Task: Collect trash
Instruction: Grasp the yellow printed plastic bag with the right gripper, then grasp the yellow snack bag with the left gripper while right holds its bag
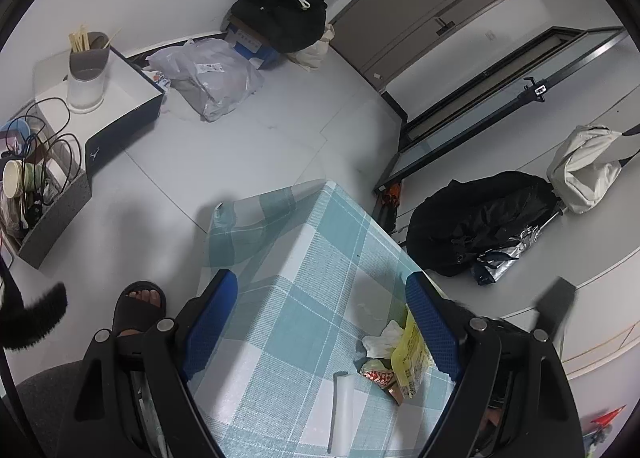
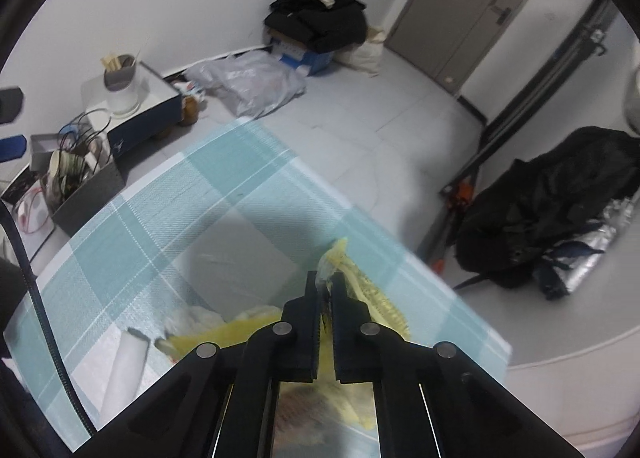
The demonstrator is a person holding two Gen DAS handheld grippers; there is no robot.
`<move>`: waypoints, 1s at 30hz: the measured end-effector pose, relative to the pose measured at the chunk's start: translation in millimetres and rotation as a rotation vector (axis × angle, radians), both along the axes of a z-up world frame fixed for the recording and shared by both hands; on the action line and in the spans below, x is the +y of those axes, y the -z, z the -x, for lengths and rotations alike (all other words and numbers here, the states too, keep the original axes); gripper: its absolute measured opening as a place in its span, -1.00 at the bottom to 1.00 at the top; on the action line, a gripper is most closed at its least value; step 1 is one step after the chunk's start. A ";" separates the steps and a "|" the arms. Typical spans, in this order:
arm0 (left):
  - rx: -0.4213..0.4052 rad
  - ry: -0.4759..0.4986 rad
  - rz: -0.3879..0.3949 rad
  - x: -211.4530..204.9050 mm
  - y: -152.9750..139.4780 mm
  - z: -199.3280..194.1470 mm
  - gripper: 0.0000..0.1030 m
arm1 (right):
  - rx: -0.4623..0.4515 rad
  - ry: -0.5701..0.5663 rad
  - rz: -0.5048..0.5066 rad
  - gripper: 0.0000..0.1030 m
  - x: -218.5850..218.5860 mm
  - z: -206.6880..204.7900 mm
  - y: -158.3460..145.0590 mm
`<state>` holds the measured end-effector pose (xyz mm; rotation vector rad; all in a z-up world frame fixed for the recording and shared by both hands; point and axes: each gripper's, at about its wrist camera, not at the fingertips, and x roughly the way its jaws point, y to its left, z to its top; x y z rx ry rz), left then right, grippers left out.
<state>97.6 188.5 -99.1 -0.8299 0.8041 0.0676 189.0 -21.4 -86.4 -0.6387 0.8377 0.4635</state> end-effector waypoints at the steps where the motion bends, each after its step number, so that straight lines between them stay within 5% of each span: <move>1: -0.001 0.003 -0.008 -1.8 -0.9 -0.9 0.63 | -0.016 0.007 -0.016 -0.95 -6.1 2.4 -7.5; 13: 0.026 0.150 -0.220 -52.6 -3.8 2.9 0.63 | -0.045 0.095 -0.304 -0.95 -89.7 59.5 -66.9; 17: 0.040 0.226 -0.316 -77.6 -3.5 5.1 0.63 | -0.005 0.154 -0.458 -0.95 -122.7 76.5 -68.4; 22: 0.022 0.305 -0.524 -115.0 -15.8 9.0 0.63 | 0.000 0.220 -0.625 -0.95 -168.1 91.6 -59.5; 26: 0.051 0.415 -0.490 -135.9 -13.9 -1.9 0.63 | 0.016 0.267 -0.698 -0.95 -197.7 92.0 -45.5; 30: 0.099 0.510 -0.549 -164.9 -10.3 -19.9 0.63 | 0.013 0.312 -0.822 -0.95 -222.4 91.8 -33.7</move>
